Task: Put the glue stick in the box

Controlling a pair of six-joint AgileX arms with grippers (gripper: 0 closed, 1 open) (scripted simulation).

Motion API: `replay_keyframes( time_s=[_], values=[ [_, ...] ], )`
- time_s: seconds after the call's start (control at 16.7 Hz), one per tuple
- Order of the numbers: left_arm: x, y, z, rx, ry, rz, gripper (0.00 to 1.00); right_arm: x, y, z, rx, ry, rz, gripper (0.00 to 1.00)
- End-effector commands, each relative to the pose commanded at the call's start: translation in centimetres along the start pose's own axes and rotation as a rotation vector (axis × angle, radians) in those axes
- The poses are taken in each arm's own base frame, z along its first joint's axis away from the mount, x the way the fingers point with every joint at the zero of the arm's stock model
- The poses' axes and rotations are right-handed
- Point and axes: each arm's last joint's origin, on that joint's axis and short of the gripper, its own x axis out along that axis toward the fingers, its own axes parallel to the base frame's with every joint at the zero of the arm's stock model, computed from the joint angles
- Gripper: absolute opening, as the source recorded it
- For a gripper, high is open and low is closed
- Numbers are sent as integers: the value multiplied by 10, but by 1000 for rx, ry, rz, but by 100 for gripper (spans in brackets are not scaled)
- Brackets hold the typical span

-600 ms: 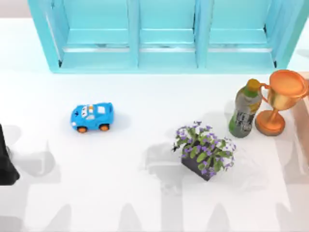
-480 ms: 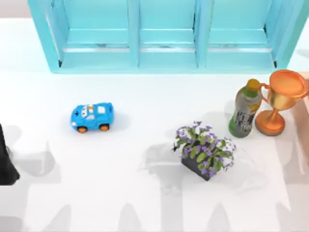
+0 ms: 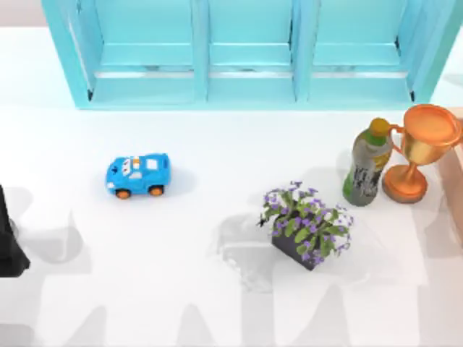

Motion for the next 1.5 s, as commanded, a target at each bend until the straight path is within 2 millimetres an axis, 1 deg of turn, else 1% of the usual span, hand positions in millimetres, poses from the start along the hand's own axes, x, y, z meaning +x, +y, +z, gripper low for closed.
replay_keyframes(
  time_s=[0.12, 0.24, 0.42, 0.6, 0.72, 0.84, 0.96, 1.08, 1.26, 1.38, 1.5],
  values=[
    [0, 0, 0, 0, 0, 0, 100, 16, -2, 19, -5, 37, -1, 100],
    [0, 0, 0, 0, 0, 0, 100, 39, -5, 39, -10, 69, 6, 100],
    [0, 0, 0, 0, 0, 0, 100, 86, -10, 61, -18, 111, 31, 100],
    [0, 0, 0, 0, 0, 0, 100, 140, -17, 67, -23, 154, 54, 100],
    [0, 0, 0, 0, 0, 0, 100, 175, -24, 61, -22, 184, 60, 100],
    [0, 0, 0, 0, 0, 0, 100, 209, -34, 50, -18, 215, 56, 100],
    [0, 0, 0, 0, 0, 0, 100, 239, -44, 33, -12, 244, 47, 100],
    [0, 0, 0, 0, 0, 0, 100, 265, -54, 14, -7, 271, 36, 100],
    [0, 0, 0, 0, 0, 0, 100, 292, -64, -15, -4, 308, 22, 100],
    [0, 0, 0, 0, 0, 0, 100, 301, -68, -30, -3, 331, 16, 100],
    [0, 0, 0, 0, 0, 0, 100, 304, -70, -38, -2, 346, 14, 100]
  ],
)
